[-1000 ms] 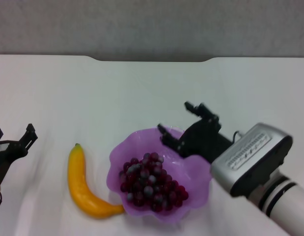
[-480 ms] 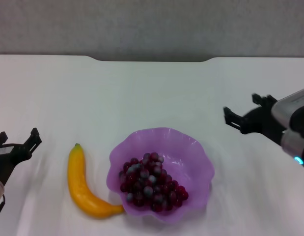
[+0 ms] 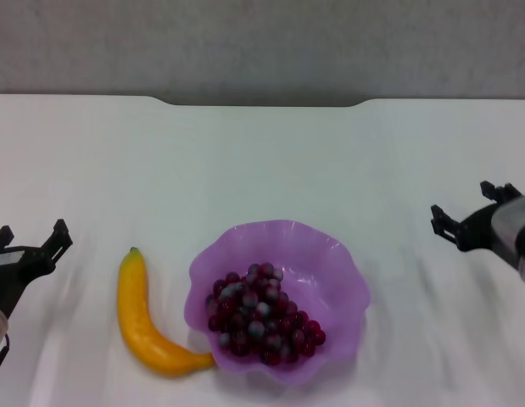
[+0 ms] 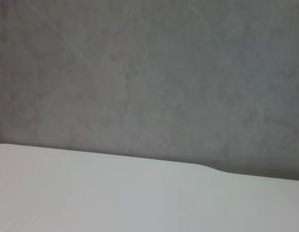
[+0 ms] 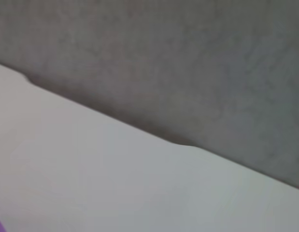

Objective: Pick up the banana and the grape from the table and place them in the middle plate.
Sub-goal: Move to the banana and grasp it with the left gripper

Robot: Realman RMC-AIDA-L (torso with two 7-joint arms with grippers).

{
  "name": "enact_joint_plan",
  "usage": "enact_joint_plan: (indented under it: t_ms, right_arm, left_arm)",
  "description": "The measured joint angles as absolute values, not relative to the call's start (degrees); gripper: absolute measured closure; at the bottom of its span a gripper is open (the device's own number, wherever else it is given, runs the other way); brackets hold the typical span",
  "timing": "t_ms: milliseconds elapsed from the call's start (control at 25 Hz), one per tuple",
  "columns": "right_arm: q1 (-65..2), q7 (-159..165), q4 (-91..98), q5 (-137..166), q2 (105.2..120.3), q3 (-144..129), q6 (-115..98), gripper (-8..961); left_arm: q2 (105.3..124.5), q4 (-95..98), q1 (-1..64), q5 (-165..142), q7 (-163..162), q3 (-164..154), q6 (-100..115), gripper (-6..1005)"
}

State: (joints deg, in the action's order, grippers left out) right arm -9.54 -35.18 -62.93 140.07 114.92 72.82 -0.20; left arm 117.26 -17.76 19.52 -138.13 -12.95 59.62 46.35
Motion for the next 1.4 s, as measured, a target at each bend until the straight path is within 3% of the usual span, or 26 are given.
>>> enact_joint_plan:
  t_ms: [200, 440, 1080, 1280, 1400]
  right_arm:
    - [-11.32, -32.94, -51.10, 139.63, 114.95, 68.10, -14.04, 119]
    - [-17.91, -19.38, -28.50, 139.66, 115.08, 54.42, -45.11, 119]
    - [-22.73, 8.06, -18.96, 138.42, 114.92, 53.59, -45.69, 119]
    - [-22.65, 7.92, -18.41, 138.63, 114.95, 53.41, -45.70, 120]
    - [-22.59, 7.81, -17.90, 138.66, 114.92, 53.39, -45.75, 120]
  left_arm:
    - [117.29, -17.76, 19.51, -137.98, -12.98, 59.61, 46.66, 90]
    - [117.33, -17.75, 19.99, -138.07, -13.28, 59.59, 46.48, 90]
    - [117.31, -18.57, 20.79, -138.60, -14.42, 59.23, 44.30, 89]
    - [116.16, -25.55, 19.61, -140.00, -14.50, 58.49, 37.51, 89]
    - [113.78, -37.86, 14.69, -141.57, -13.31, 59.94, 31.62, 89]
